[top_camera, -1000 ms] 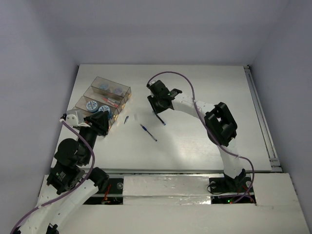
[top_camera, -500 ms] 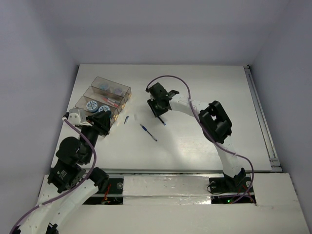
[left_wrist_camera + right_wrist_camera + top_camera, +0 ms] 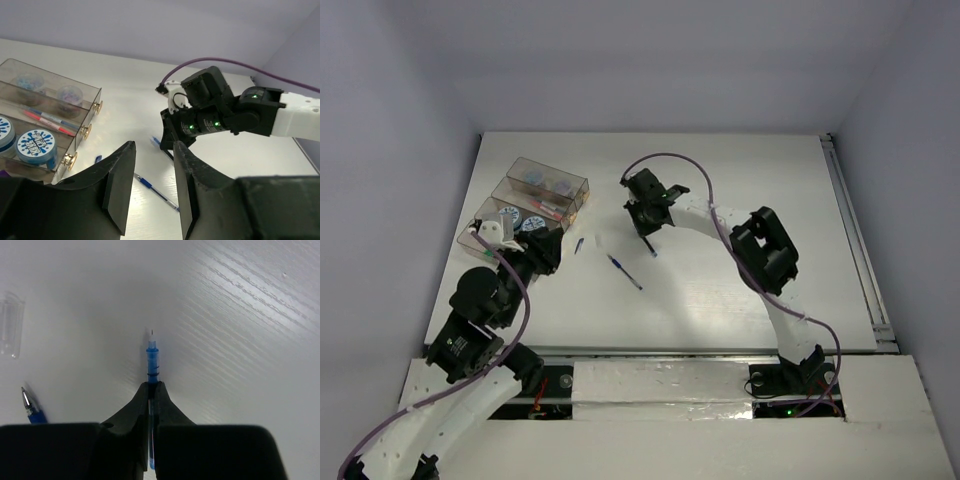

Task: Sort the stationery into containers
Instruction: Pick up the pen from the center of the board.

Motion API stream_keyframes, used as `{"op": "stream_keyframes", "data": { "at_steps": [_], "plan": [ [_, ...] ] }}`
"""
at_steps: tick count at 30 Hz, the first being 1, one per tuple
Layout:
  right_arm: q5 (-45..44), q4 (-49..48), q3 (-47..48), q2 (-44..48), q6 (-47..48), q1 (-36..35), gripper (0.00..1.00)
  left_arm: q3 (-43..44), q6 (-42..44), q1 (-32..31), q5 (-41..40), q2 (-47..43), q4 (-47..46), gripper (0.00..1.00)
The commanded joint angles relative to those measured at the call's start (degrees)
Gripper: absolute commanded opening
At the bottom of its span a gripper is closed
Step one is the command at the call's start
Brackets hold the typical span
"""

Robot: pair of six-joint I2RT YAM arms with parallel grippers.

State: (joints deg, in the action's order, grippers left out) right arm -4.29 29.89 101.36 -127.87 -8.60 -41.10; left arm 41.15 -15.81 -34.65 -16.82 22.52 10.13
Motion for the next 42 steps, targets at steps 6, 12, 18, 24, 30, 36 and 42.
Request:
{"op": "stream_keyframes", "data": {
  "at_steps": [6, 12, 18, 24, 30, 36, 42],
  "plan": [
    [7.1, -24.0, -15.5, 19.1, -12.6, 0.5, 0.0, 0.7, -1.4, 1.3, 7.3, 3.1, -3.1, 0.38],
    [15.5, -45.5, -25.4, 26.4, -26.9, 0.5, 0.0, 1.0, -2.1, 2.5, 11.4, 7.4, -2.7, 0.55],
    [19.0, -63.5, -32.3, 28.1, -39.6, 0.5, 0.0, 1.1, -3.2, 4.5, 13.7, 9.7, -3.0, 0.65],
    [21.4, -73.4, -35.7, 28.3, -45.3, -1.6, 0.0, 1.0, -4.0, 5.7, 14.0, 10.0, -3.1, 0.66],
    [23.1, -83.1, -38.7, 27.2, -52.2, -2.1, 0.0, 1.1, -4.3, 6.2, 16.5, 12.2, -3.1, 0.64],
    [22.7, -86.3, -39.4, 27.5, -52.3, -4.8, 0.0, 1.0, -4.2, 6.7, 16.5, 12.3, -3.3, 0.56],
    [24.7, -87.8, -37.5, 26.6, -52.5, -7.1, 0.0, 1.1, -4.6, 6.7, 18.8, 12.4, -3.6, 0.56]
  ]
}}
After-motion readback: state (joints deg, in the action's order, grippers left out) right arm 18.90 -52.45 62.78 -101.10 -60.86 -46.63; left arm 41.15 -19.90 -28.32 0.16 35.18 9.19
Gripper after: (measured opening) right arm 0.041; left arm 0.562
